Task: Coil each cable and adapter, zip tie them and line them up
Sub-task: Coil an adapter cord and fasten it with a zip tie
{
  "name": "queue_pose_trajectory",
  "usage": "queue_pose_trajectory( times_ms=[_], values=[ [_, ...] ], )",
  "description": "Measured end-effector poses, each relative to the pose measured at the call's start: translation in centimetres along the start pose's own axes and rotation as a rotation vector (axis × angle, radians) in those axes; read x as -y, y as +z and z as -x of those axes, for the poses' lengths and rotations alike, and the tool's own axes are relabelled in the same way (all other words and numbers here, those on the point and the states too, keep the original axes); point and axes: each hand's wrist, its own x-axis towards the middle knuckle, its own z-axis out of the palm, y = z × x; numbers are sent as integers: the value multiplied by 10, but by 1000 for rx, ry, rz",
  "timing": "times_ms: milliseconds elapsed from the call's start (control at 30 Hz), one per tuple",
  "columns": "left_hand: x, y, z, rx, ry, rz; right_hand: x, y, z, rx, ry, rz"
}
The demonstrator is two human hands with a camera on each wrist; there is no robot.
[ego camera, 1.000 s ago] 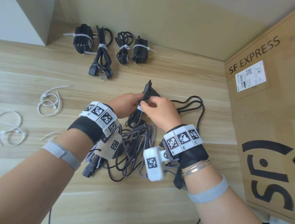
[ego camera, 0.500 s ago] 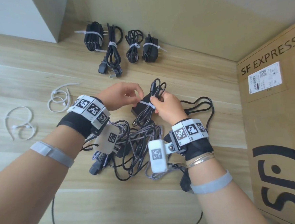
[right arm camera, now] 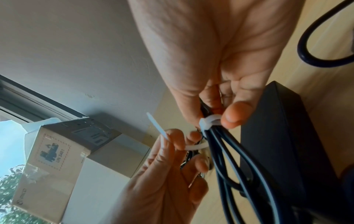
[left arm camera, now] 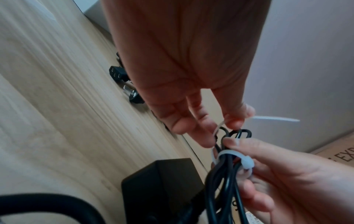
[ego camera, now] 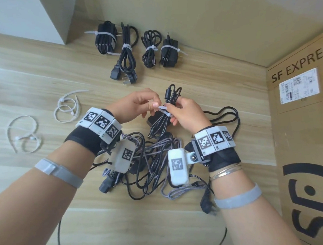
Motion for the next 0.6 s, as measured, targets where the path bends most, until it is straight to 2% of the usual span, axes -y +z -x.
queue_pose_trajectory(
  times_ms=[133,600],
  values=[
    [-1,1,-4,40,-21,-26,-3,-4,-1,42,33,-41],
    [-5,-5,-11,-104,-15,-249,-5,-7,-8,80,65,-51]
  ],
)
